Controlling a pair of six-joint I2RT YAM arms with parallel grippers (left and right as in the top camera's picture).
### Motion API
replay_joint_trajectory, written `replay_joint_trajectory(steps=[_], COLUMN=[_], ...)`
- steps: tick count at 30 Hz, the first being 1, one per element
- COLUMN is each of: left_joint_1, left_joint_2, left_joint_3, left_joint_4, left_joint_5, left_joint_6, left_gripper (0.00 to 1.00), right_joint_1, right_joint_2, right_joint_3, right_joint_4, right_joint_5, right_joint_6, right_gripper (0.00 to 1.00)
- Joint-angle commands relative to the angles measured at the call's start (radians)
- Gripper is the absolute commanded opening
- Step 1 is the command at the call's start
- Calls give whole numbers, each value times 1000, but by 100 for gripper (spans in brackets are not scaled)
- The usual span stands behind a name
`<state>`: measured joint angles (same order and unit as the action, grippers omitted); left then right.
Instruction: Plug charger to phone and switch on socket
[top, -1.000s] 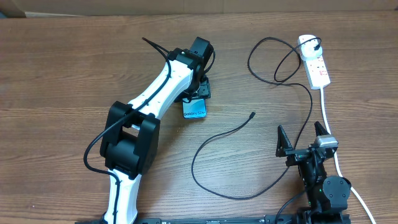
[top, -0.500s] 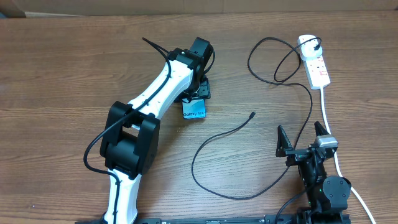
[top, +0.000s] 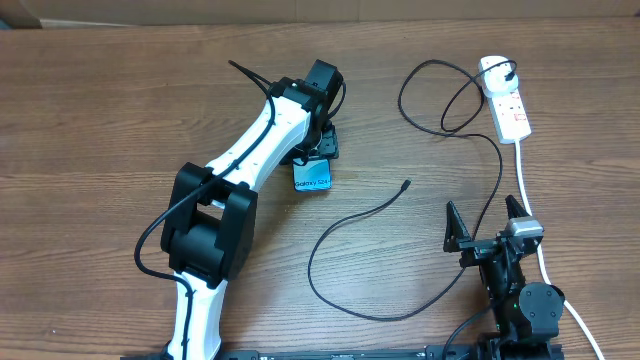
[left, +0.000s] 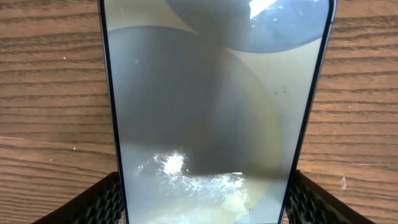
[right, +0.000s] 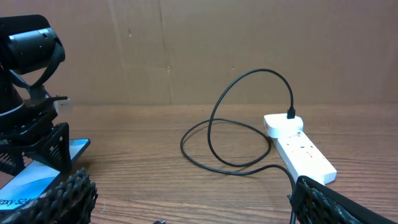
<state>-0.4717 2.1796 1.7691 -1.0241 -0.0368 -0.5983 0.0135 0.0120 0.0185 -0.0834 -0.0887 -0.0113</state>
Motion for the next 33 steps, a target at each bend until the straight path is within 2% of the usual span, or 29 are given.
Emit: replay_joint_trajectory(steps=[1,15,23,33], left_joint_1=[-9,-5,6,84], left_joint_2=[5,5,4,-51], left_joint_3=[11,11,14,14], left_joint_4=[4,0,1,0], left_joint_5=[21,43,126,494], left_joint_6=[15,15,11,7], left_gripper=[69,68,67,64], right_joint_1=[-3,-3,-3,-3], right_joint_2=[-9,-9,-9,-9], right_joint_3=[-10,-10,-10,-10], right_joint_4=[3,3,3,3], right_joint_5=[9,9,10,9], right_joint_6=[4,4,4,4], right_gripper=[100,100,100,100])
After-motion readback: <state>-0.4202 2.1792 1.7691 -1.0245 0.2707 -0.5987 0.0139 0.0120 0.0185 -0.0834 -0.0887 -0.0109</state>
